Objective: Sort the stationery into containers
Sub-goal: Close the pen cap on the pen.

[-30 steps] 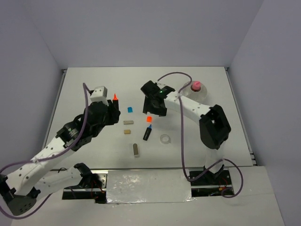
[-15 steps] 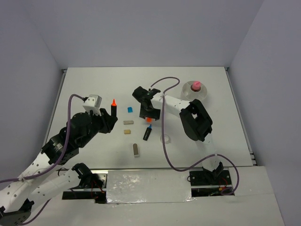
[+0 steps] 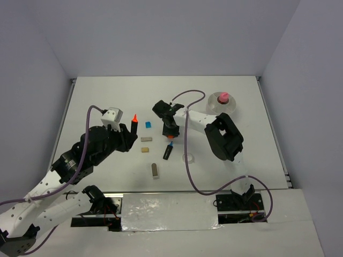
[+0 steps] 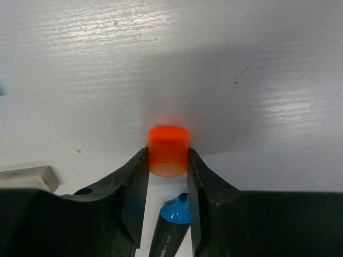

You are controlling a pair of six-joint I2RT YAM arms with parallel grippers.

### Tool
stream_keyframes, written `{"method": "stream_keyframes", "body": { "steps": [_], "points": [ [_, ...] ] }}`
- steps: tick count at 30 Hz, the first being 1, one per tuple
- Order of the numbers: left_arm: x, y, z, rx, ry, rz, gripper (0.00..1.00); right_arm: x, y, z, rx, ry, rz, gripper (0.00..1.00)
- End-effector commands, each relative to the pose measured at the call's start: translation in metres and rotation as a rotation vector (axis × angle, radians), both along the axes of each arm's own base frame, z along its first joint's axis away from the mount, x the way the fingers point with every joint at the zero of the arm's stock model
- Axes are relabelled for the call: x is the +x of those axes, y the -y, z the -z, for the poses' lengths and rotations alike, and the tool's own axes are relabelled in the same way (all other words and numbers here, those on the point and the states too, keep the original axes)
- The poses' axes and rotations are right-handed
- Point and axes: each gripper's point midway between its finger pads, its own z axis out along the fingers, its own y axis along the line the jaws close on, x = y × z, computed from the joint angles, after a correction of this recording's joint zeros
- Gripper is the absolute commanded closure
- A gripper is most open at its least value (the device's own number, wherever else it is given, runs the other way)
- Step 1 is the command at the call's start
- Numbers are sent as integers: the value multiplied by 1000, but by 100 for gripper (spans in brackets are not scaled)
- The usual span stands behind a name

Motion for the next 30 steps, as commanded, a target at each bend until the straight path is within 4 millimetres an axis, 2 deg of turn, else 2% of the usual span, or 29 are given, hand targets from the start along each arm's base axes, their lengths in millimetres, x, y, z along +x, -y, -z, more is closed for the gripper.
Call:
{"method": "stream_keyframes", "body": {
  "steps": [1,4,5,8,9,11,12,14,15,16,17,18,20,21,22,23,24,25,28,30],
  "points": [
    [4,9,-22,-53,81,36,100,10,-11,-6,75,57,-20,65],
    [2,17,-22,-79,82,74,100,21,-22,-33,149,127,-82,75],
    [1,21,-23,-90,88,91,100,30,-26,-54,195,183,-99,76],
    [-4,32,-28,-132,87,153,100,41,-33,-99,268,297,-181,78],
    [-5,37,-35,-162,98,168,100,43,-31,-138,312,374,-197,79],
    [-9,46,-50,-221,100,206,100,43,-28,-182,356,480,-248,78],
    [-9,51,-60,-248,116,222,100,36,-21,-228,403,569,-271,79],
    [-17,62,-82,-314,135,291,100,27,-12,-271,475,650,-294,79],
    [-18,68,-96,-353,169,325,100,26,-1,-292,515,687,-289,79],
    [-22,72,-107,-381,190,359,100,16,9,-331,589,767,-298,79],
    [-33,80,-120,-424,199,429,100,1,7,-350,678,781,-362,78],
    [-36,85,-137,-464,239,467,100,-7,21,-383,759,871,-371,78],
    [-46,98,-153,-520,247,567,100,-25,29,-415,884,926,-429,77],
    [-49,102,-159,-537,250,598,100,-40,29,-424,980,902,-484,78],
    [-53,106,-171,-570,278,636,100,-58,34,-456,1042,989,-538,78],
    [-55,113,-177,-603,263,673,100,-69,35,-469,1072,1013,-570,77],
    [-66,117,-182,-622,265,746,100,-83,34,-480,1111,1018,-622,78],
    [-70,118,-198,-659,312,782,100,-98,36,-500,1149,1067,-672,78],
    [-79,126,-208,-704,310,871,100,-130,32,-518,1290,1059,-803,77],
    [-81,130,-211,-707,322,915,100,-138,27,-511,1337,1001,-837,76]
  ]
}}
